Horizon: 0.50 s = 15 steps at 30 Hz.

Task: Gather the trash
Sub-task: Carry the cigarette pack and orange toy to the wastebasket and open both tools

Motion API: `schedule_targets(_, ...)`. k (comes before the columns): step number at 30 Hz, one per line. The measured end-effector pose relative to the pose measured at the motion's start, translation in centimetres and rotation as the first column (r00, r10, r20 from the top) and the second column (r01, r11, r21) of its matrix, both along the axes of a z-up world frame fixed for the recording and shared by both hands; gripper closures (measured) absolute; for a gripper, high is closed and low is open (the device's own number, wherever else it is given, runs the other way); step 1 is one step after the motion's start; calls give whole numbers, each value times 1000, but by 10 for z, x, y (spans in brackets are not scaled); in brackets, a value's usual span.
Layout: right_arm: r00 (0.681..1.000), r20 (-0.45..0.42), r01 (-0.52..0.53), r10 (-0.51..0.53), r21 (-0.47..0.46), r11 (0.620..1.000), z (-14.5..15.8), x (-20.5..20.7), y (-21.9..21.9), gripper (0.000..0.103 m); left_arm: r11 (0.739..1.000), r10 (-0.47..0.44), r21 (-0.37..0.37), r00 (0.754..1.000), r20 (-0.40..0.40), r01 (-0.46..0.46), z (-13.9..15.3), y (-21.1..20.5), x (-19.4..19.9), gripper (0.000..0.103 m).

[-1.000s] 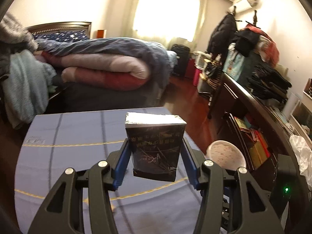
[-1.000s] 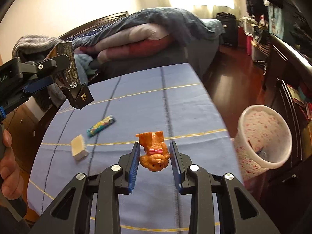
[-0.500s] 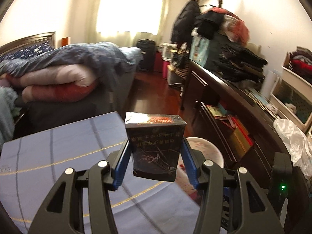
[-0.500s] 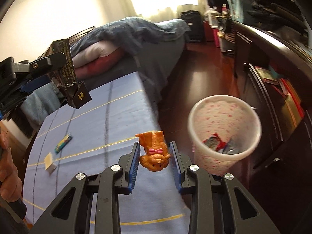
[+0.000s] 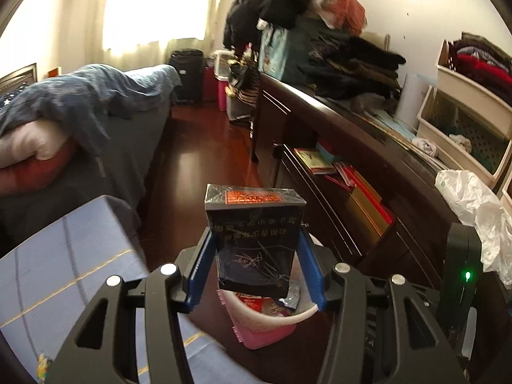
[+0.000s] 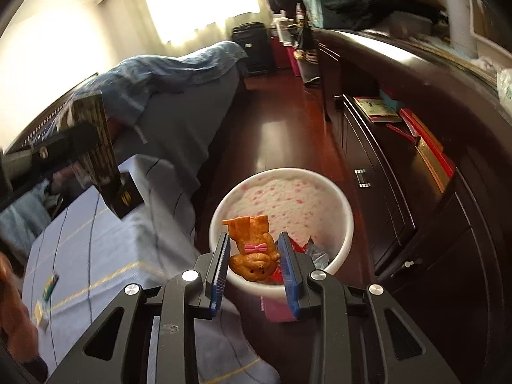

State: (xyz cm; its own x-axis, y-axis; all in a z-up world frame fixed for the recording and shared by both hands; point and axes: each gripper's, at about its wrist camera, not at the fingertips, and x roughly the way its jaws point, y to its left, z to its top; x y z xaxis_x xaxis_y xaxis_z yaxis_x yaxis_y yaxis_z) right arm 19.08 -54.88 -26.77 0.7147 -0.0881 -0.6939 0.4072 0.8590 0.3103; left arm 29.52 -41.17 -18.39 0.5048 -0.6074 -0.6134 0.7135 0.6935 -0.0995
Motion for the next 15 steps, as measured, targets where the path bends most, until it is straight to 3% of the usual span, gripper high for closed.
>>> schedule_targets(6,999,-15,50,-50,4,999,-18,24,-30,72,999,-37,28,998,-45,39,-25,-41,21,50)
schedule_targets(8,997,-14,73,-73,-2,997,-25,31,-39,70,998,-50,19,995,-84,52,-35,-53,32,45)
schedule_targets(9,997,-16,81,-81,-3,997,-28,34,-42,56,999,-47,16,994,-103,49,-41,-57,38,41)
schedule_targets(11,994,-28,107,-107,-16,994,-35,38,-48,43,999,-41,9,992,-123,43,-47,-60,47,31)
schedule_targets(15,992,-51,116,-117,-10,993,-45,38,-52,43,1000,-23,-20,990,-141,21,-52,-56,56,24)
